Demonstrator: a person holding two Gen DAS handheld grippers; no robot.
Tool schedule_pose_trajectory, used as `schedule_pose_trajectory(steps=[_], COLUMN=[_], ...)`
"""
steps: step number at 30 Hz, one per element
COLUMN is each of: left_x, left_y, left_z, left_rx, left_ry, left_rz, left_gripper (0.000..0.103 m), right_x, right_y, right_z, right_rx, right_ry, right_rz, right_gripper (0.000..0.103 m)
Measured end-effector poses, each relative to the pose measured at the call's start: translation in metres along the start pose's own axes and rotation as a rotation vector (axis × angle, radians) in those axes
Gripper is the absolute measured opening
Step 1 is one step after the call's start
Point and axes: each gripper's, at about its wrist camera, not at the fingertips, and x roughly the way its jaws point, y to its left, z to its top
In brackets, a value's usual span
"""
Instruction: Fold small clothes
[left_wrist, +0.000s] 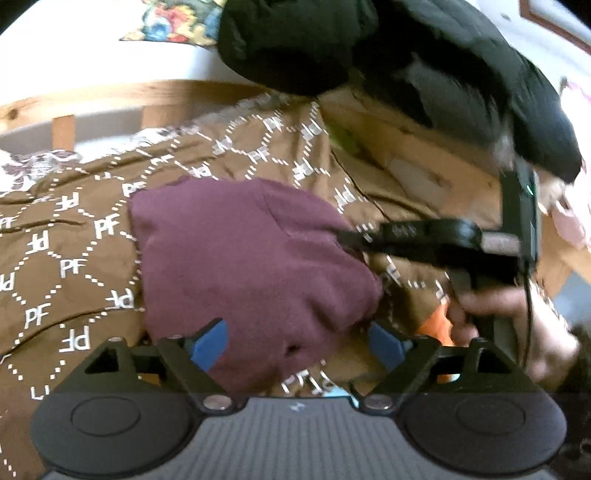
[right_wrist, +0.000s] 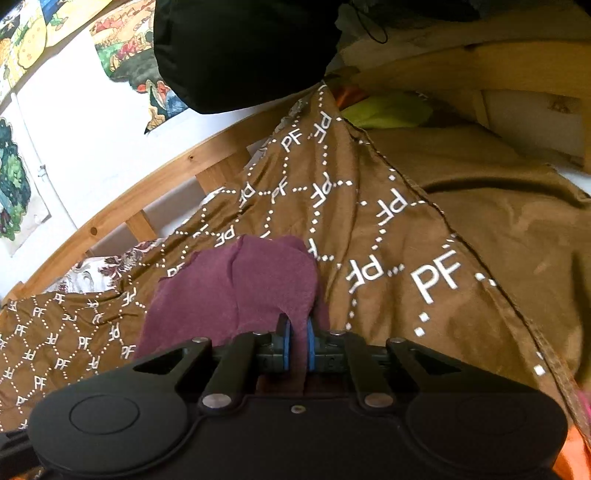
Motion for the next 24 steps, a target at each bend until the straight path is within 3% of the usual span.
schedule_pose_trajectory(steps=[3, 5, 10, 13, 16, 20, 24], left_x=[-0.007, -0.01, -0.008, -0.005, 0.002, 0.011, 0.023], left_y=[0.009, 0.015, 0.032, 0.043, 0.049, 0.05, 0.048], left_z=[0.002, 0.003, 0.006, 0.005, 0.003, -0.001, -0.005], left_rx=[-0.06, -0.102, -0.203, -0.271, -0.306, -0.3, -0.273], left_ry=[-0.046, -0.074, -0.075, -0.056, -0.027, 0.028, 0.103], left_rz=[0.028, 0.06, 0.16, 0.18, 0.207, 0.244, 0.269], left_gripper=[0.1, 0.101, 0.102, 0.102, 0.102, 0.102, 0.102], right_x=[-0.007, -0.012, -0.025, -0.027, -0.022, -0.009, -0.002], right_y=[0.0, -0.001, -0.004, -0.001, 0.01, 0.025, 0.033], right_z=[-0.001, -0.002, -0.006, -0.007, -0.008, -0.018, -0.027], right_rx=[0.003, 0.013, 0.079, 0.09, 0.031, -0.136, -0.292], right_ry=[-0.004, -0.005, -0.004, 0.006, 0.033, 0.109, 0.132], right_rz=[-0.013, -0.005, 0.063, 0.118, 0.122, 0.032, -0.051], right_gripper=[0.022, 0.04, 0.071, 0.089, 0.092, 0.097, 0.101])
